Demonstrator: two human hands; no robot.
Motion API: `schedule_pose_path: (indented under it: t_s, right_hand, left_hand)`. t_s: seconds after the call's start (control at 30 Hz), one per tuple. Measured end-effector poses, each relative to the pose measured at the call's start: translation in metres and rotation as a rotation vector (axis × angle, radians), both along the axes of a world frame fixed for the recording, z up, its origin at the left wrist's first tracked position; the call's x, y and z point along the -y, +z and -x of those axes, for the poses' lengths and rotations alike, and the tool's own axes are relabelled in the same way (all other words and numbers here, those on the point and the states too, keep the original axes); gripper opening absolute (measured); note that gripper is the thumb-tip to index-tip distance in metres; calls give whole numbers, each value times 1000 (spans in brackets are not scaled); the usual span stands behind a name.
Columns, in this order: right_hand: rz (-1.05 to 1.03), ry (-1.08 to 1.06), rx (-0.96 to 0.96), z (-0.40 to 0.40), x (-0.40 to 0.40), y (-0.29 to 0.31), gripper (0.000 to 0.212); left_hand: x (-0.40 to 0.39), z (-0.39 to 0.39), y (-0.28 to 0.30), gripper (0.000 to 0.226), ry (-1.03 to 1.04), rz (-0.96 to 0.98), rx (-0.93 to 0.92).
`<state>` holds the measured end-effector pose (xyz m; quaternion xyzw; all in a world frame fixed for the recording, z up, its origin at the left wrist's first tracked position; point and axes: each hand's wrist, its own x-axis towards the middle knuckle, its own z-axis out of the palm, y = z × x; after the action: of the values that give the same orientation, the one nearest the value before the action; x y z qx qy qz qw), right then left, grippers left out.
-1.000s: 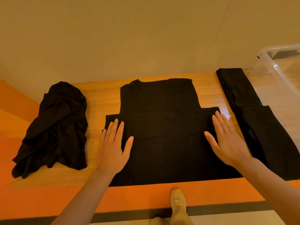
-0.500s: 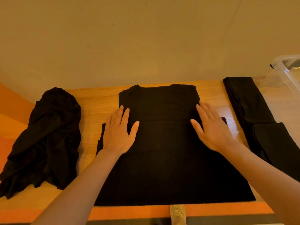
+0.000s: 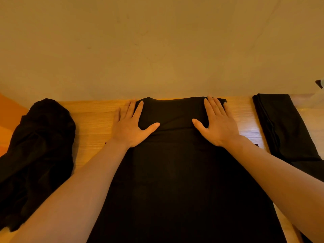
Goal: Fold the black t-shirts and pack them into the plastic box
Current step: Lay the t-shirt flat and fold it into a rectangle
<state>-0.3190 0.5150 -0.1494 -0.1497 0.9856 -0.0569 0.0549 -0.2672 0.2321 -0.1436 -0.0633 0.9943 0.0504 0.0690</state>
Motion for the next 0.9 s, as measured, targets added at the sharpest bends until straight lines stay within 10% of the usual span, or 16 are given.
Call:
schedule_pose_path:
  t_s: [0.43, 0.9]
  right_hand:
    - [165, 110, -13, -82, -17, 24, 69]
    - [45, 122, -4, -171, -46, 9, 67]
  left_hand:
    - [-14, -68, 5, 65, -127, -213, -341]
    - [-21, -161, 2, 77, -181, 2, -74]
